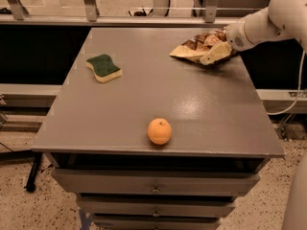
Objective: Move brown chip bag near sponge
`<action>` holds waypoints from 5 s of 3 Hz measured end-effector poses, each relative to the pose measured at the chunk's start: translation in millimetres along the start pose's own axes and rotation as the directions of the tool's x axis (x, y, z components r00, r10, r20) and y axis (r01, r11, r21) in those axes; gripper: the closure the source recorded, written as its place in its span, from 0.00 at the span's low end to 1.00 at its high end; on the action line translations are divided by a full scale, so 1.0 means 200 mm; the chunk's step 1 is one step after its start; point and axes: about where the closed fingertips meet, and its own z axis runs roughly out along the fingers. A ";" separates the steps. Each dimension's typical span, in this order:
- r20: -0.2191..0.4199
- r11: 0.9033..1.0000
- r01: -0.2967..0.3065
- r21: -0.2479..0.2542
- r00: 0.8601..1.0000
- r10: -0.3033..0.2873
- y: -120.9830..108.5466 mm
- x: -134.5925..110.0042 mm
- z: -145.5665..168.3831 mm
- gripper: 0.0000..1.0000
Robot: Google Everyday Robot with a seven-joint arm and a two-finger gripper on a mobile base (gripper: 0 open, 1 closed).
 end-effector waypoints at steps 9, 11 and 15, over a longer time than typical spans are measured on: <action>0.463 0.934 0.339 -0.114 0.850 -0.252 0.46 -0.73 0.07 1.00; 0.600 0.871 0.463 -0.164 0.748 -0.285 0.82 -0.79 -0.03 1.00; 0.549 0.822 0.531 -0.207 0.758 -0.352 0.88 -0.61 0.04 0.15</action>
Offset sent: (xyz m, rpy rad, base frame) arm 0.0007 -0.0039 0.0076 0.0099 -0.0350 -0.0287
